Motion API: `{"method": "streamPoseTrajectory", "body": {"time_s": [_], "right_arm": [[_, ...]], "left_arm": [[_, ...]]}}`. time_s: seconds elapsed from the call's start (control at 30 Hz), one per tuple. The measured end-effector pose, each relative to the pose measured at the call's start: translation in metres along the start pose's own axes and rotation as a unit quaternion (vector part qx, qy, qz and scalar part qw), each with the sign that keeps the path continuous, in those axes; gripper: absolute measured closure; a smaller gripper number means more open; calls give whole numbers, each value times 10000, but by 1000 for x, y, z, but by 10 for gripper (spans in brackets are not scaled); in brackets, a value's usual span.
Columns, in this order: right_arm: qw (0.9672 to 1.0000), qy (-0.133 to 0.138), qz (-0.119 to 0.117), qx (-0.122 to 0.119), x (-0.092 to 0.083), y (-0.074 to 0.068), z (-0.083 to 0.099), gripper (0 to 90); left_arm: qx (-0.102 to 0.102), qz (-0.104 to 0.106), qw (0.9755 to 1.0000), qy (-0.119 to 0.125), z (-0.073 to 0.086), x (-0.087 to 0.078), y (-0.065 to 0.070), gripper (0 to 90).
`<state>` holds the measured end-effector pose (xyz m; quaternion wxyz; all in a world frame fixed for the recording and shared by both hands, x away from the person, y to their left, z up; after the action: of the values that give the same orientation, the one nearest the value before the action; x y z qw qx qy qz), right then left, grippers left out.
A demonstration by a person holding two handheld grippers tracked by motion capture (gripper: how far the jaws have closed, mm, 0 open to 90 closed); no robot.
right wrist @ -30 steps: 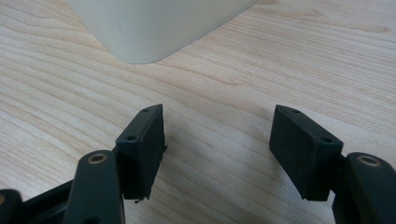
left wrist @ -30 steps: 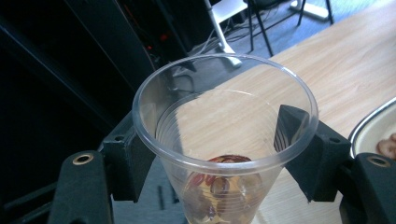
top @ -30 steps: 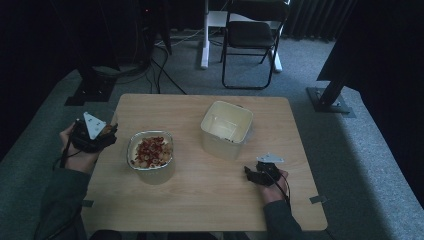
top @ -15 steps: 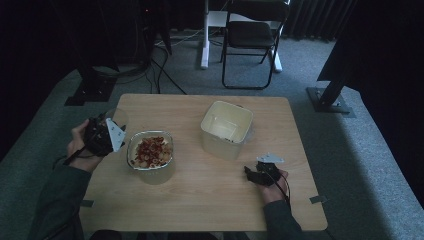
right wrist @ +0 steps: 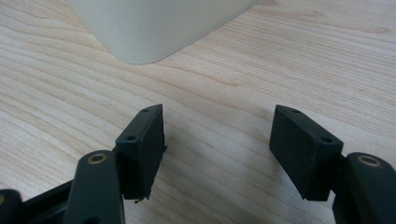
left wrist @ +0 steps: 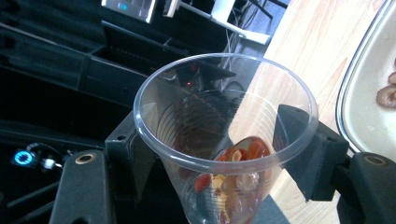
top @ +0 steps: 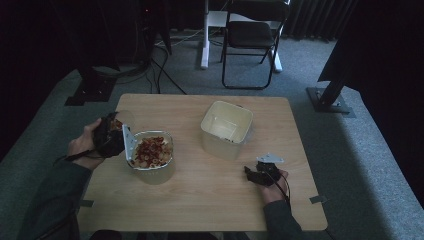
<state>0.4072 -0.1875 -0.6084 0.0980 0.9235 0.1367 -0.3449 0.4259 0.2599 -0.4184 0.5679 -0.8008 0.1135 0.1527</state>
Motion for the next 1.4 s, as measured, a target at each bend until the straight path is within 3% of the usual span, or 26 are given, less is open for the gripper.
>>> {"method": "streamPoseTrajectory", "body": {"time_s": [0.2,0.37,0.5,0.67,0.77,0.9,1.07,1.13,1.33,1.4], "right_arm": [[10000,0,-1,-3,0,0,0,350],[10000,1,-1,-1,0,0,0,350],[10000,1,1,0,0,0,0,351],[10000,0,-2,4,0,0,0,350],[10000,0,0,6,0,0,0,350],[10000,0,-1,4,0,0,0,350],[10000,1,-1,4,0,0,0,351],[10000,0,-1,5,0,0,0,351],[10000,1,0,4,0,0,0,351],[10000,0,0,-3,0,0,0,350]], "left_arm": [[279,-83,9996,6,-4,-3,1,323],[741,-185,9971,-19,-11,-10,3,330],[1195,-394,9920,-109,-17,-16,1,331],[1542,-489,9868,-107,-25,-23,1,334],[1874,-573,9803,-238,-25,-22,2,335],[2137,-605,9747,-267,-26,-22,5,335],[2276,-617,9714,-284,-27,-22,6,340],[2268,-617,9716,-262,-28,-22,7,341],[2437,-681,9670,-291,-29,-22,8,345],[2447,-680,9668,-289,-29,-22,7,346]]}}
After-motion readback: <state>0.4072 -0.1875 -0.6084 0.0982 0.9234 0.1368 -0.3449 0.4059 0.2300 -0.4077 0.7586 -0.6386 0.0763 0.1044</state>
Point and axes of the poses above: each handheld gripper's, and its own axes: x roughly forward along the jaws, z roughly out of its underside, y roughly to its right, the point moved 9 cm from there along x, roughly forward along the jaws, and after that the axes turned 8 degrees about z, right-handed, at the moved point
